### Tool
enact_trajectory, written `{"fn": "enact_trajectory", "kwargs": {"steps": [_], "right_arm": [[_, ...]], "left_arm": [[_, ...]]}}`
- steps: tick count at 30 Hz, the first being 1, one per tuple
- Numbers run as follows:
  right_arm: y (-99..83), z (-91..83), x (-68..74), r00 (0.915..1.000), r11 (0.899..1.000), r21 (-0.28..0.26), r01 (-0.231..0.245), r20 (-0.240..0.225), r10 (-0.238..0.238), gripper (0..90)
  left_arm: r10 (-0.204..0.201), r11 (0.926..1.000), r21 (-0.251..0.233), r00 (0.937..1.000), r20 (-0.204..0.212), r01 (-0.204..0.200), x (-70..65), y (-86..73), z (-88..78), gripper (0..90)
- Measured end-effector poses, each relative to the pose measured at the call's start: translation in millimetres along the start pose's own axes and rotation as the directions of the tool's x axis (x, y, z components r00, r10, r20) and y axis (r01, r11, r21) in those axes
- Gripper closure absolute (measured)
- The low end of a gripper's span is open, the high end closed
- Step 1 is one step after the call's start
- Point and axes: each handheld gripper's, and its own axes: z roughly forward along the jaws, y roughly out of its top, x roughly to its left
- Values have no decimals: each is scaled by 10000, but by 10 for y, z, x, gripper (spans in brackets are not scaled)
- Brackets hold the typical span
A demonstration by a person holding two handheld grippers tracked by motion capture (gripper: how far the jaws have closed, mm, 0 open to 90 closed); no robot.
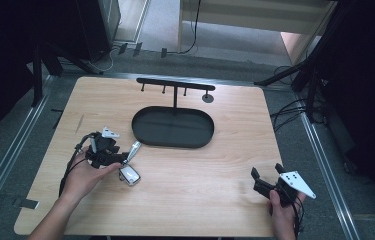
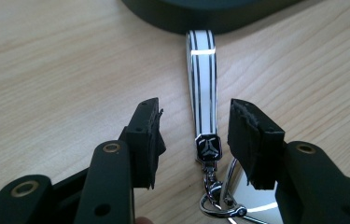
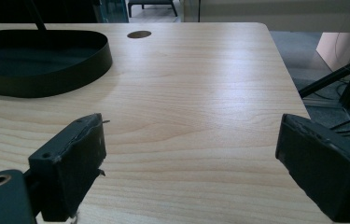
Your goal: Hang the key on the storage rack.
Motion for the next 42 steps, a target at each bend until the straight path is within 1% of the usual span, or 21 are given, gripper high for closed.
{"fn": "enact_trajectory", "kwargs": {"steps": [2, 4, 6, 9, 12, 15, 17, 18, 21, 24, 25, 26, 28, 30, 31, 33, 34, 37, 39, 40, 42], "right_arm": [[0, 0, 0, 10000, 10000, -3, -9, -6, 9, 83], [0, -1, 0, 10000, 10000, -2, -12, -6, 12, 83], [0, -1, 0, 10000, 10000, -2, -11, -4, 11, 83], [0, 0, -1, 10000, 10000, -3, -11, -5, 11, 83], [0, 0, -1, 10000, 10000, -5, -4, -1, 4, 83], [0, 0, 0, 10000, 10000, -2, -17, -4, 17, 83], [0, 0, -1, 10000, 10000, -5, -13, -3, 13, 83], [0, -1, -1, 10000, 10000, -5, -20, 0, 20, 83], [0, 0, -3, 10000, 10000, -15, -6, 3, 6, 83], [0, 0, -4, 10000, 10000, -17, -12, -3, 12, 83], [0, -1, -4, 10000, 10000, -18, -8, -3, 8, 83], [0, -2, -3, 10000, 10000, -10, -25, -5, 25, 83], [0, -1, -3, 10000, 10000, -12, -29, -6, 29, 83], [0, -1, -5, 10000, 10000, -12, -18, -6, 18, 83], [0, -1, -5, 10000, 10000, -14, -22, -7, 22, 83], [0, -1, -5, 10000, 10000, -12, -26, -5, 26, 83], [0, -1, -5, 10000, 10000, -13, -25, -4, 25, 83], [0, -2, -6, 10000, 10000, -7, -32, -6, 32, 83], [0, -1, -7, 10000, 10000, -16, -27, -7, 27, 83], [0, -1, -6, 10000, 10000, -6, -42, -8, 42, 83], [0, -1, -7, 10000, 10000, -14, -29, -3, 29, 83]], "left_arm": [[-72, 9996, 262, 9999, 136, 69, -15, 13, 34, 541], [-97, 9992, 400, 9999, 25, 96, -28, 28, 57, 551], [-209, 9987, 471, 9998, 45, 207, -34, 44, 77, 571], [-236, 9971, 722, 9997, -115, 244, -35, 73, 118, 590], [-318, 9959, 847, 9995, -51, 321, -39, 100, 158, 591], [-160, 9948, 1001, 9996, -213, 181, -57, 122, 200, 591], [-166, 9946, 1022, 9996, -248, 191, -68, 126, 216, 591], [-51, 9935, 1135, 9994, -335, 89, -83, 139, 238, 592], [52, 9930, 1183, 9991, -420, -2, -115, 153, 265, 604], [257, 9924, 1214, 9978, -606, -182, -129, 163, 287, 633], [240, 9922, 1239, 9981, -573, -168, -126, 169, 289, 635], [245, 9914, 1299, 9980, -590, -167, -121, 175, 286, 650], [238, 9921, 1247, 9976, -656, -155, -122, 177, 290, 681], [281, 9918, 1260, 9975, -653, -196, -123, 178, 288, 731], [437, 9916, 1248, 9966, -692, -348, -132, 173, 284, 748], [580, 9920, 1161, 9957, -728, -493, -140, 162, 274, 760], [590, 9930, 1064, 9956, -733, -511, -140, 155, 264, 762], [607, 9963, 646, 9953, -750, -559, -129, 130, 212, 764], [607, 9979, 251, 9953, -749, -590, -117, 113, 157, 766], [602, 9982, -37, 9956, -714, -606, -113, 102, 125, 765], [523, 9971, -523, 9967, -617, -556, -104, 83, 52, 766]]}}
